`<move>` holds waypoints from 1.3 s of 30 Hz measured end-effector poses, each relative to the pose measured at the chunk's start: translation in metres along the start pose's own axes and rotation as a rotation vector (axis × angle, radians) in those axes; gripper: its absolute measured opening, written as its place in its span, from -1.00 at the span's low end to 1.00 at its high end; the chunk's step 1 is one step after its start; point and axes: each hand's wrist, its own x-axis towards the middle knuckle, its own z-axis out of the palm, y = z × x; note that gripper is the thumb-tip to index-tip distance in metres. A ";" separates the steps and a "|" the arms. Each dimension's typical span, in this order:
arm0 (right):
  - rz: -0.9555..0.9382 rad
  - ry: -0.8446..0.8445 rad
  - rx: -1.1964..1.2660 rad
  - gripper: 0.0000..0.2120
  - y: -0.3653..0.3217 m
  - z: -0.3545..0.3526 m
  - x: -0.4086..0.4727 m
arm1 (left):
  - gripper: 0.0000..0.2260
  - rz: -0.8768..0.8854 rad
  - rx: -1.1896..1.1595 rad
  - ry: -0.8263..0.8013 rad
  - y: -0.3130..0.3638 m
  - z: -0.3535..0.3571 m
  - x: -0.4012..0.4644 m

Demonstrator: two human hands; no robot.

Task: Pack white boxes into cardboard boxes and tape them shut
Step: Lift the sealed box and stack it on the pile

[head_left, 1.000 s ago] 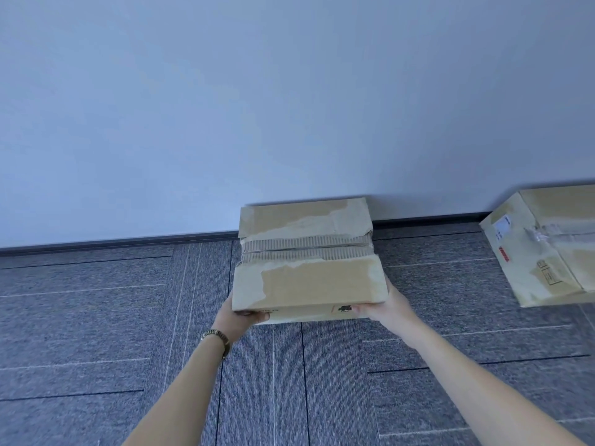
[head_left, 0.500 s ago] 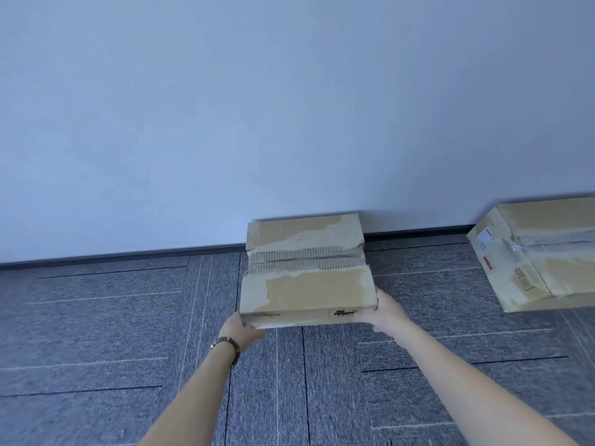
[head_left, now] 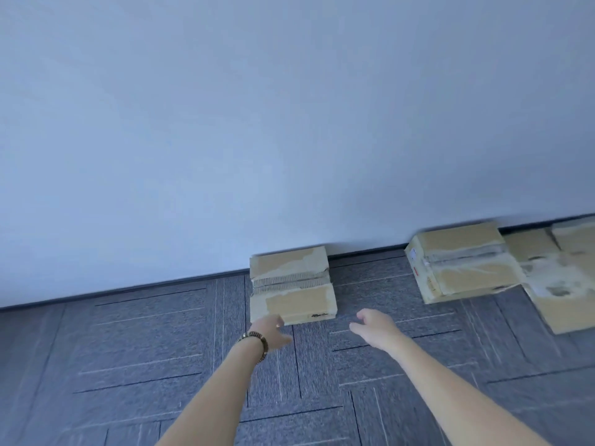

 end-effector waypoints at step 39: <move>0.537 0.782 0.309 -0.52 0.227 -0.117 -0.826 | -0.50 1.089 0.890 -0.314 0.435 0.182 -0.664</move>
